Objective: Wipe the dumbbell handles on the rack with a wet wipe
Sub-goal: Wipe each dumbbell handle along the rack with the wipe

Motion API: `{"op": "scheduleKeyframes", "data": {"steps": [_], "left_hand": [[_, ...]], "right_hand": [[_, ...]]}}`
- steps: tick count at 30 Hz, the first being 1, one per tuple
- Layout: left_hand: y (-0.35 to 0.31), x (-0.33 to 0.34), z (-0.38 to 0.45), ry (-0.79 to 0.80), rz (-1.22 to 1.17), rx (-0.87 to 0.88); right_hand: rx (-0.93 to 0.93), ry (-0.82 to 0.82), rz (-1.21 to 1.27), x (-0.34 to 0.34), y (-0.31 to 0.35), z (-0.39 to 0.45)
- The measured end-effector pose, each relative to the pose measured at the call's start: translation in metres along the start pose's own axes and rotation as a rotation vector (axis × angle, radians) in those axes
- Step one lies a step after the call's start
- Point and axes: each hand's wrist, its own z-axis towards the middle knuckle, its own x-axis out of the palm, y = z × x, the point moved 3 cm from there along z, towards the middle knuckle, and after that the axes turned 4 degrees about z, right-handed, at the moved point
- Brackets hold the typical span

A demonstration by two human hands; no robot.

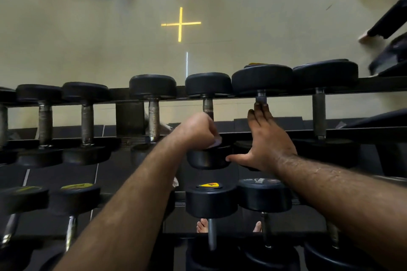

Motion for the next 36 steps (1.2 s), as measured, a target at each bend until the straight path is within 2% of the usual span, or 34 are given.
{"op": "scheduleKeyframes", "data": {"steps": [2, 4, 5, 6, 8, 9, 11, 13, 14, 16, 18, 19, 20, 23, 26, 29, 31, 33, 34, 36], "left_hand": [[-0.009, -0.012, 0.003, -0.104, -0.085, 0.038], [-0.017, -0.012, 0.008, -0.329, 0.063, 0.148], [-0.022, -0.005, 0.008, -0.350, 0.194, 0.226], [-0.025, 0.006, 0.008, -0.277, 0.300, 0.276], [-0.023, 0.024, 0.009, -0.050, 0.338, 0.313], [-0.019, 0.022, 0.009, 0.027, 0.281, 0.319], [-0.011, 0.003, 0.009, 0.106, 0.008, 0.290], [-0.004, -0.015, 0.010, 0.058, -0.185, 0.237], [-0.002, -0.016, 0.012, -0.011, -0.188, 0.214], [-0.006, -0.007, 0.012, -0.118, -0.033, 0.196], [-0.011, 0.015, 0.008, -0.056, 0.149, 0.205], [-0.010, 0.019, 0.006, -0.022, 0.158, 0.213], [-0.007, 0.016, 0.002, 0.003, 0.081, 0.207], [0.007, -0.003, -0.022, 0.055, -0.440, 0.130], [0.012, -0.006, -0.057, -0.158, -0.849, 0.076], [-0.007, 0.010, -0.098, -0.358, -1.102, 0.059], [-0.017, 0.024, -0.116, -0.453, -1.214, 0.021], [-0.034, 0.041, -0.138, -0.524, -1.270, -0.012], [-0.045, 0.048, -0.148, -0.551, -1.281, -0.025], [-0.074, 0.055, -0.172, -0.604, -1.297, -0.019]], "right_hand": [[0.000, 0.007, -0.008, 0.001, 0.000, 0.001], [-0.002, 0.004, -0.017, 0.001, 0.000, 0.000], [-0.003, 0.001, -0.017, 0.001, 0.000, 0.000], [-0.005, -0.002, -0.013, 0.001, 0.000, 0.000], [-0.007, -0.009, -0.003, 0.000, 0.000, 0.000], [-0.010, -0.009, 0.000, 0.000, -0.001, 0.001], [-0.017, -0.012, -0.003, 0.001, -0.002, 0.002], [-0.011, -0.011, -0.008, 0.003, -0.002, 0.002], [-0.009, -0.008, -0.010, 0.004, -0.002, 0.002], [-0.013, -0.021, -0.004, 0.005, -0.003, 0.001], [-0.025, -0.045, 0.006, 0.006, -0.003, 0.001], [-0.031, -0.058, 0.009, 0.007, -0.004, 0.001], [-0.033, -0.070, 0.010, 0.008, -0.004, 0.002], [-0.035, -0.102, 0.024, 0.011, -0.007, 0.000], [-0.056, -0.129, 0.030, 0.010, -0.009, -0.002], [-0.070, -0.195, 0.023, 0.007, -0.011, -0.017], [-0.053, -0.269, 0.202, 0.011, -0.007, -0.028], [-0.077, -0.351, 0.618, 0.005, -0.005, -0.057], [-0.066, -0.343, 0.886, -0.002, -0.004, -0.076], [0.010, -0.195, 1.386, -0.021, -0.004, -0.113]]}}
